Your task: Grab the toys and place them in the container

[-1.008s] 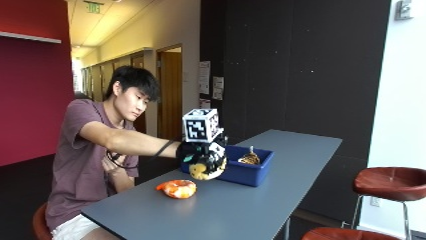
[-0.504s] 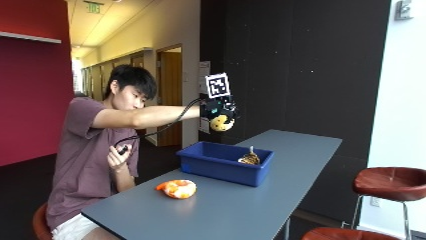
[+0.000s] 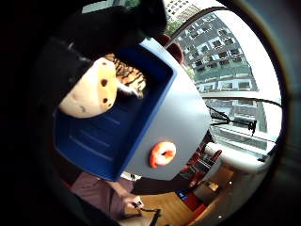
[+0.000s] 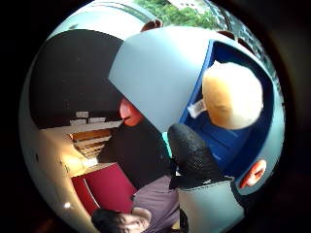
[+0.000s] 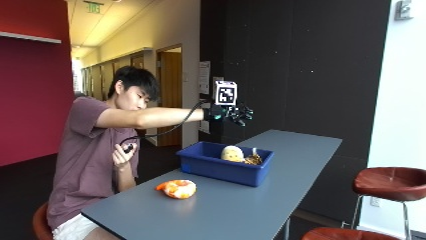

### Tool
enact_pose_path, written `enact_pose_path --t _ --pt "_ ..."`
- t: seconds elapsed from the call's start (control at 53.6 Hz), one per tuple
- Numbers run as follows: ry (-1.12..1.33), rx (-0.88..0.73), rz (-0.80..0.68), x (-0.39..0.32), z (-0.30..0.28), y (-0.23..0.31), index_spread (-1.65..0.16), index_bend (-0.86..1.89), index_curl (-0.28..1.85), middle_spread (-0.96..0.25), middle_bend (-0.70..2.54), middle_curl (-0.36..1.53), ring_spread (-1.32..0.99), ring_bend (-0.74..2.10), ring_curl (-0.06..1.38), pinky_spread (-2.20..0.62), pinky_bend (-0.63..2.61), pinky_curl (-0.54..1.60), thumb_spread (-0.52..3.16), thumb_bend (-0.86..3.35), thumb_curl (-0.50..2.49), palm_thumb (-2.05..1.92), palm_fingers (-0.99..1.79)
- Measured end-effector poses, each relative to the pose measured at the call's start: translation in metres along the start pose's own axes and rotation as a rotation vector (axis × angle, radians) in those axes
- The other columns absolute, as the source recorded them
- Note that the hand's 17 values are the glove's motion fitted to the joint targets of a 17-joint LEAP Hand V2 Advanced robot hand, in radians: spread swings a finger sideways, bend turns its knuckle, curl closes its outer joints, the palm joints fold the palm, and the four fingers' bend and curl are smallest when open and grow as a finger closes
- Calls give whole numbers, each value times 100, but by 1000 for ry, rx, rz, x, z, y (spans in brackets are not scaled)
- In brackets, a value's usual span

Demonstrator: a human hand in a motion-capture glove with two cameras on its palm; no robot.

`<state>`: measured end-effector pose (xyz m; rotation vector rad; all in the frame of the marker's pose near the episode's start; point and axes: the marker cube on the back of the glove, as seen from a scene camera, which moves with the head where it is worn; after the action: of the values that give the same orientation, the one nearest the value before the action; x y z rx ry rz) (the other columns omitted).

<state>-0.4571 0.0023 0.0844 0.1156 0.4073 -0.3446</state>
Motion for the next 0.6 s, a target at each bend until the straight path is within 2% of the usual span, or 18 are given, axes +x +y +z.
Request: enact_pose_path --t 0.093,0.149,0.224,0.336,0.448,0.541,0.597 --pt "-130 45 -190 12 -14 14 -27 9 50 -6 18 46 -6 50 43 -2 119 51 113 -5 61 8 -47" --pt "-95 61 -195 29 -17 20 -26 8 46 -4 13 43 -3 42 39 1 112 48 117 -4 58 5 -41" --pt "-216 64 -299 49 -27 39 -25 7 41 -3 12 40 -1 36 37 3 105 44 121 -3 53 0 -36" --pt "-144 24 -91 89 -20 61 -24 7 36 -1 11 36 1 30 35 5 98 41 125 -3 47 -3 -31" --pt "-116 -27 -205 123 3 93 -24 8 31 0 11 33 2 27 34 6 94 39 126 -4 43 -4 -28" --pt "-82 -100 -62 153 35 104 -23 8 28 0 11 30 3 25 34 6 92 37 127 -4 40 -4 -27" --pt "-22 -145 -188 176 63 118 -23 8 27 1 11 29 3 24 34 6 91 37 126 -4 38 -5 -27"
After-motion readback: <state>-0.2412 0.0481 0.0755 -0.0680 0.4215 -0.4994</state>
